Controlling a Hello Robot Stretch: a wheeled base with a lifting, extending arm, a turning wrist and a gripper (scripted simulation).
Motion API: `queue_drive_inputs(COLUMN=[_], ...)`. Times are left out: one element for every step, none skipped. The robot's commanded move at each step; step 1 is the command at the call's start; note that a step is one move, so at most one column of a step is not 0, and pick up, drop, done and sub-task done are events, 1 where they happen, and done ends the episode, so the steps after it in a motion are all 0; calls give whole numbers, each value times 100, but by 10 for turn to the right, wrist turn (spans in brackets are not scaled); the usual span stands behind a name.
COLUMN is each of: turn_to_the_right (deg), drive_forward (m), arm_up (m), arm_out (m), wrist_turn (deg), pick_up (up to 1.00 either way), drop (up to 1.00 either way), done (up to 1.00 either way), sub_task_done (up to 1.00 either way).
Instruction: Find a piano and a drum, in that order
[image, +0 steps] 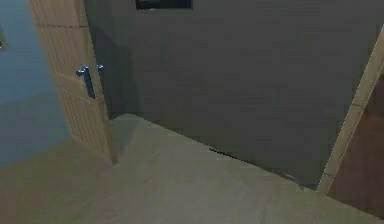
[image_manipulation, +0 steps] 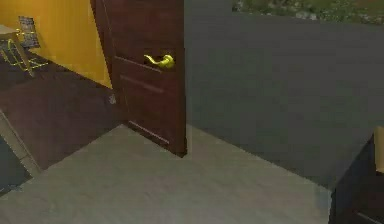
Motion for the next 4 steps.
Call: queue_drive_inputs(turn_to_the_right=[-450,-120,0,60], drive_forward=[0,0,5,0], arm_up=[0,0,0,0], arm_out=[0,0,0,0], wrist_turn=[0,0,0,0], pick_up=[0,0,0,0], drop=[0,0,0,0], done=[0,0,0,0], sub_task_done=[0,0,0,0])
